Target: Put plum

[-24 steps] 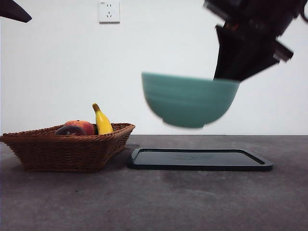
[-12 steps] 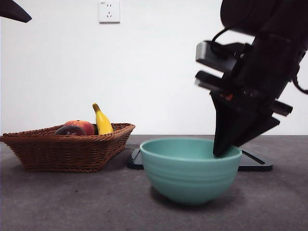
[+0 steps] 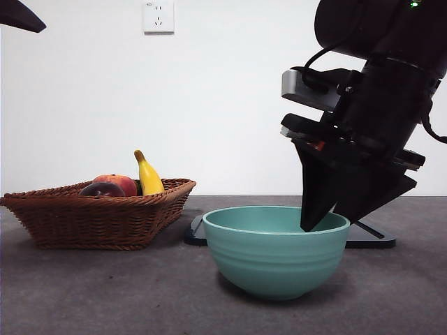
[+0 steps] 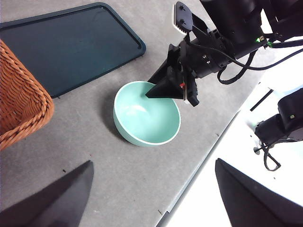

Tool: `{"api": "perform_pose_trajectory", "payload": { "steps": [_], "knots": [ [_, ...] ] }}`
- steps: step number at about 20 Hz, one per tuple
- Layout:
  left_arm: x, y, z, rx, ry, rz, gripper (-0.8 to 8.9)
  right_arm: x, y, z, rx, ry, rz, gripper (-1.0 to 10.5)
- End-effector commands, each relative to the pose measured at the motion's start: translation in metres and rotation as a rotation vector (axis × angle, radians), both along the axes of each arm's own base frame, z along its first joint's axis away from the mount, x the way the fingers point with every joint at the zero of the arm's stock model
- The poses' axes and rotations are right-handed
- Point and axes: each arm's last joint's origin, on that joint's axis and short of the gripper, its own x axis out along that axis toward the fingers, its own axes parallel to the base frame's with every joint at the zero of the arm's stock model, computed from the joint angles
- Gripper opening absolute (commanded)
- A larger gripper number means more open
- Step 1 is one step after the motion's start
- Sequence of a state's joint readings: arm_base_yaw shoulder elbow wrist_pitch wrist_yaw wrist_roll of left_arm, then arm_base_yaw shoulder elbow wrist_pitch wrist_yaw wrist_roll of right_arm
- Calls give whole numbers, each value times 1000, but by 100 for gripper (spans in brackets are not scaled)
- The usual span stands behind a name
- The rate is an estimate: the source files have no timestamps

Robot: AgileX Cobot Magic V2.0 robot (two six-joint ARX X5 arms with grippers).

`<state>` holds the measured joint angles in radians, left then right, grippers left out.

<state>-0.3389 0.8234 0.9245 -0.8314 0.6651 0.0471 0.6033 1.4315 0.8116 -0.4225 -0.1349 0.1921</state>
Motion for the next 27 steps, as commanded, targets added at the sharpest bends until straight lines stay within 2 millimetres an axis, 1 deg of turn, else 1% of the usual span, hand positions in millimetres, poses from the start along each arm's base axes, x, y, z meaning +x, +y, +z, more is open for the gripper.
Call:
{"api": "perform_pose_trajectory", "payload": {
  "steps": [1,2,4,6,8,11,13,15,18,21,24,27],
  "knots": [
    [1,-1,4,-4,-28,-20,402,0,3,1,6,3,-7,232],
    [1,-1,4,-4,-28,-20,402,0,3,3,9,-5,-8,232],
    [1,-1,4,-4,-28,-20,402,-2,1,14,28,-33,-8,232],
    [1,-1,4,-4,-28,-20,402,-6,-2,31,58,-78,-10,232],
    [1,-1,4,-4,-28,-20,402,-13,-7,53,90,-123,-9,232],
    [1,-1,4,-4,-28,-20,402,-30,-18,88,131,-186,0,232],
    [1,-1,4,-4,-28,-20,402,-45,-28,106,159,-226,6,232],
    [1,-1,4,-4,-28,-20,402,-60,-39,119,196,-258,18,232],
    [1,-1,4,-4,-28,-20,402,-85,-54,132,250,-274,49,232],
    [1,-1,4,-4,-27,-19,402,-107,-68,138,294,-251,91,232],
    [1,-1,4,-5,-26,-18,402,-122,-77,138,306,-204,121,232],
    [1,-1,4,-5,-26,-18,402,-128,-81,137,301,-184,126,232]
  ]
}}
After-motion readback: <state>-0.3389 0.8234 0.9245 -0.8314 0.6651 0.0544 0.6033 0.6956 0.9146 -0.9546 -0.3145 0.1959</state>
